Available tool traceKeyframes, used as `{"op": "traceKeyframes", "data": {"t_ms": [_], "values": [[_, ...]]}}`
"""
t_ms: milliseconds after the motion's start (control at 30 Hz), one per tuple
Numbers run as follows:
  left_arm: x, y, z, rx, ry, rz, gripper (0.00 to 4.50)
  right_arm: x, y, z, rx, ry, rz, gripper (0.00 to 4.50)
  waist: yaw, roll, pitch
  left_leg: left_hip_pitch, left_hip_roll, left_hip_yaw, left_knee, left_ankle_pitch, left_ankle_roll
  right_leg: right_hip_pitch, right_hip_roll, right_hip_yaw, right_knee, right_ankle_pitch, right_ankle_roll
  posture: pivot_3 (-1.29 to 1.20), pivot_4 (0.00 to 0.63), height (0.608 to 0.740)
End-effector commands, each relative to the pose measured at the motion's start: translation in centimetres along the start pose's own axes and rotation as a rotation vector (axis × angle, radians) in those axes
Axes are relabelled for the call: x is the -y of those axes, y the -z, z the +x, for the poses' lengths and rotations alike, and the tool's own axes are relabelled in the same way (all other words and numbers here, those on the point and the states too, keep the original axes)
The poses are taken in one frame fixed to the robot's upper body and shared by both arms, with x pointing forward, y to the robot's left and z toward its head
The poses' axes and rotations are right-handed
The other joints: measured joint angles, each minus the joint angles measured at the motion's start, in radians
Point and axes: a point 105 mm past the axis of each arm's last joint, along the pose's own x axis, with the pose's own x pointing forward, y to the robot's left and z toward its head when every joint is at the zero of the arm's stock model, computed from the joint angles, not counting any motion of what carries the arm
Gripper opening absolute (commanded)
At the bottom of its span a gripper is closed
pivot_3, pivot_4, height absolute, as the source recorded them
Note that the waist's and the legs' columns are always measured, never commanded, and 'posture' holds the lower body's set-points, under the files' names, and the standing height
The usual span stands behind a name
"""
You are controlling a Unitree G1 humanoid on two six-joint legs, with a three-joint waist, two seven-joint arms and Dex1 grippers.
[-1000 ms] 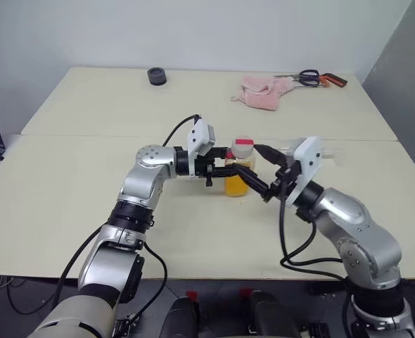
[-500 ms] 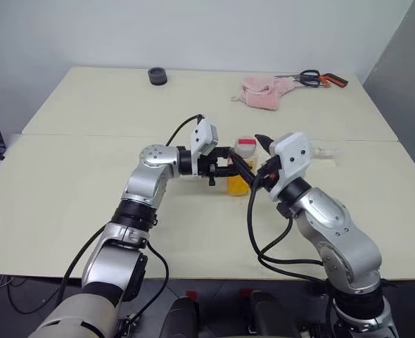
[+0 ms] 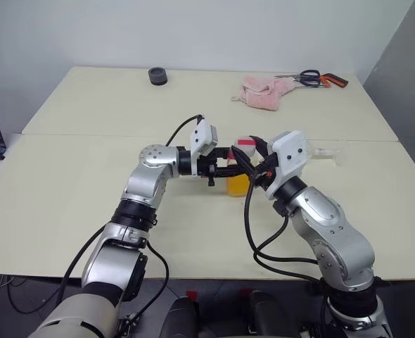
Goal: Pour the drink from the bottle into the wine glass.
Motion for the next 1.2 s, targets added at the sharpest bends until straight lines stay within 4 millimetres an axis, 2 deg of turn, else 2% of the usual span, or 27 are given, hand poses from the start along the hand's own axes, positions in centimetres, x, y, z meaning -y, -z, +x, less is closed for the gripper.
{"op": "traceKeyframes", "data": {"t_ms": [33, 133, 300, 467, 567, 633, 867, 1067, 1200], "values": [[-0.3, -1.7, 0.1, 0.030, 0.004, 0.061, 1.73, -1.2, -1.7, -0.3, 0.101, -0.098, 0.008, 1.86, 0.000, 0.000, 0.000, 0.000, 0.000, 0.000, 0.000, 0.000, 0.000, 0.000, 0.000, 0.000, 0.000, 0.000, 0.000, 0.00, 0.150, 0.740], [-0.3, -1.8, 0.0, 0.030, 0.014, 0.058, 1.73, -1.8, -1.5, -0.3, 0.134, -0.263, 0.006, 1.86, 0.000, 0.000, 0.000, 0.000, 0.000, 0.000, 0.000, 0.000, 0.000, 0.000, 0.000, 0.000, 0.000, 0.000, 0.000, 0.00, 0.150, 0.740], [-0.2, -2.3, -0.1, 0.026, 0.045, 0.063, 1.73, -1.5, 1.4, 0.2, 0.013, -0.643, -0.025, 1.86, -0.002, 0.000, 0.000, 0.002, 0.000, 0.002, 0.000, 0.000, 0.000, 0.001, 0.000, 0.000, 0.000, 0.000, 0.000, 0.00, 0.150, 0.740], [-0.2, -2.5, -0.2, 0.015, 0.059, 0.078, 1.73, 0.4, 2.6, 1.7, -0.067, -0.750, 0.007, 1.86, -0.002, 0.000, 0.000, 0.002, 0.001, 0.001, -0.001, 0.000, 0.000, 0.001, 0.001, 0.000, 0.000, 0.000, 0.000, 0.00, 0.150, 0.740], [-0.3, -2.5, -0.4, 0.012, 0.054, 0.082, 1.73, 0.6, 2.4, 1.6, -0.083, -0.796, 0.031, 1.86, -0.001, 0.000, 0.000, 0.001, 0.000, 0.001, 0.000, 0.000, 0.000, 0.000, 0.000, 0.000, 0.000, 0.000, 0.000, 0.00, 0.150, 0.740], [-0.3, -2.5, -0.5, 0.012, 0.047, 0.082, 1.73, 1.0, 2.1, 1.7, -0.069, -0.771, 0.050, 1.86, 0.000, 0.000, 0.000, 0.000, 0.000, 0.002, 0.000, 0.000, 0.000, 0.000, 0.000, 0.000, -0.001, 0.000, 0.000, 0.00, 0.150, 0.740], [-0.4, -2.3, -0.7, 0.013, 0.028, 0.082, 1.73, 1.7, 1.1, 1.2, -0.022, -0.680, 0.031, 4.27, 0.001, 0.000, 0.000, 0.000, 0.000, 0.001, 0.000, 0.000, 0.000, 0.000, -0.001, 0.000, 0.000, 0.000, 0.000, 0.00, 0.150, 0.740], [-0.5, -2.3, -0.8, 0.021, 0.009, 0.078, 1.73, 2.5, 0.0, 0.3, 0.013, -0.473, -0.041, 4.31, 0.001, 0.000, 0.000, 0.000, 0.000, 0.001, 0.000, 0.000, 0.000, 0.000, -0.001, 0.000, 0.000, 0.000, 0.000, 0.00, 0.150, 0.740], [-0.5, -2.2, -0.8, 0.019, 0.002, 0.074, 1.73, 1.9, -0.2, -0.5, 0.019, -0.301, -0.072, 4.31, 0.002, 0.000, 0.000, 0.000, 0.000, 0.001, 0.000, 0.000, 0.000, 0.000, -0.001, 0.000, 0.000, 0.000, 0.000, 0.00, 0.150, 0.740]]}}
